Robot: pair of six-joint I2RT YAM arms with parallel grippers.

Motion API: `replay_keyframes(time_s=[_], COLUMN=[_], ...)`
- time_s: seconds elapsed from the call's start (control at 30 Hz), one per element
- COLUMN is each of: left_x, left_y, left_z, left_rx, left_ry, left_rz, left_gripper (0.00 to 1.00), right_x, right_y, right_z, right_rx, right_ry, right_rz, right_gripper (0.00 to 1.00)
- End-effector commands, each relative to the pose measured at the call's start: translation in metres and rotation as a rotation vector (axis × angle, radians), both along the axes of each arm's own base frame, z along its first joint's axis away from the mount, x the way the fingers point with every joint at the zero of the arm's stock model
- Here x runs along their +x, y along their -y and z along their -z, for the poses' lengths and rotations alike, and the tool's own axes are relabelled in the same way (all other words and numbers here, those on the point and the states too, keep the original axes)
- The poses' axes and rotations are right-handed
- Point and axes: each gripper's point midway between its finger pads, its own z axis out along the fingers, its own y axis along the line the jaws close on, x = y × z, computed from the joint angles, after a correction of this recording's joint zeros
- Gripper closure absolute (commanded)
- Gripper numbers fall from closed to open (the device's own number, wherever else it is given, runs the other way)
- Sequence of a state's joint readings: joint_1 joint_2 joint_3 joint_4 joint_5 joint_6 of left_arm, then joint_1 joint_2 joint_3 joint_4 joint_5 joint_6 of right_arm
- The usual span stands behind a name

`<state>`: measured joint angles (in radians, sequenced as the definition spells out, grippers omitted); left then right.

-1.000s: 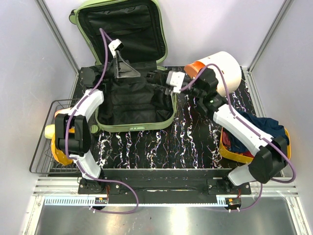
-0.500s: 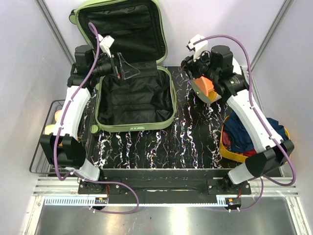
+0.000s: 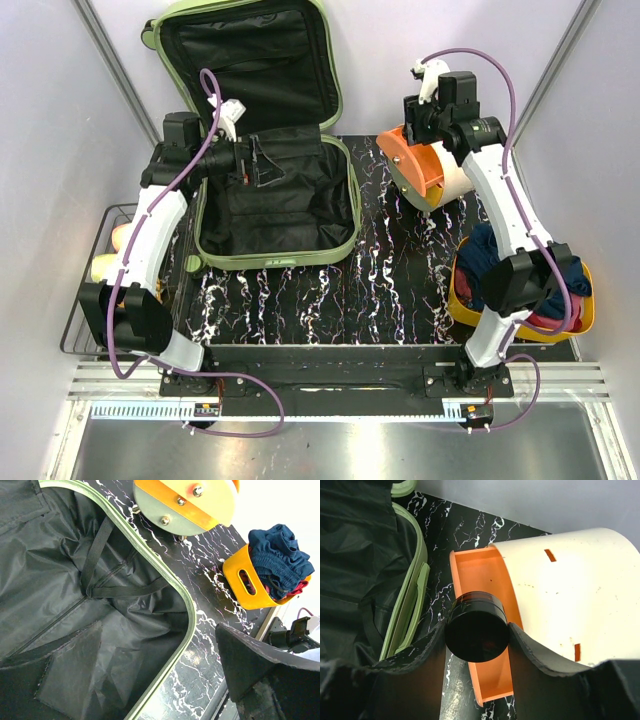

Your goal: Open, take out, and arrange the luggage

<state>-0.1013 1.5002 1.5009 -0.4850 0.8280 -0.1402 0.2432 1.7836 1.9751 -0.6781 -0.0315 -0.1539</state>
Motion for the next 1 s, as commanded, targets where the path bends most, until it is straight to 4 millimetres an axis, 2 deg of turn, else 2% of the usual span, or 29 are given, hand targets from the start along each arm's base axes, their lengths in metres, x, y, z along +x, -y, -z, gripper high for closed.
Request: replay_keyframes(time_s=[0.0,0.37,0.63,0.87,0.9,0.97], left_x=[-0.005,-0.004,-0.004,-0.003,-0.003,-0.002], left_y=[-0.004,-0.004,-0.004,-0.004,-0.003,-0.003], left_z=[-0.017,-0.013,-0.01,-0.009,-0.008,-0.009], left_rx=[0.02,0.017,0.019,0.017,0.015,0.014], left_ry=[0.082,0.063,0.06,0.05,0.047,0.048], left_rz=[-0.015,-0.021,-0.021,-0.021,-0.018,-0.018], left_gripper=[0.01,0.01,0.01,0.01,0.01,0.01], right_x=[0.007,0.026,0.024,0.024,0.024,0.023], right_y=[0.007,0.024,0.022,0.022,0.022,0.021], right_z=[-0.022,0.002,0.02,0.021,0.021,0.018], right_rx=[0.041,-0.003,-0.006,-0.002,-0.002,0.005], right_ry=[0.039,-0.001,-0.052,-0.061,-0.063,-0.06], right_rz=[0.055,0.097,0.087,0.094,0.092,0.091], right_gripper=[0.84,0.83,0.81,0.53,0.47,0.43])
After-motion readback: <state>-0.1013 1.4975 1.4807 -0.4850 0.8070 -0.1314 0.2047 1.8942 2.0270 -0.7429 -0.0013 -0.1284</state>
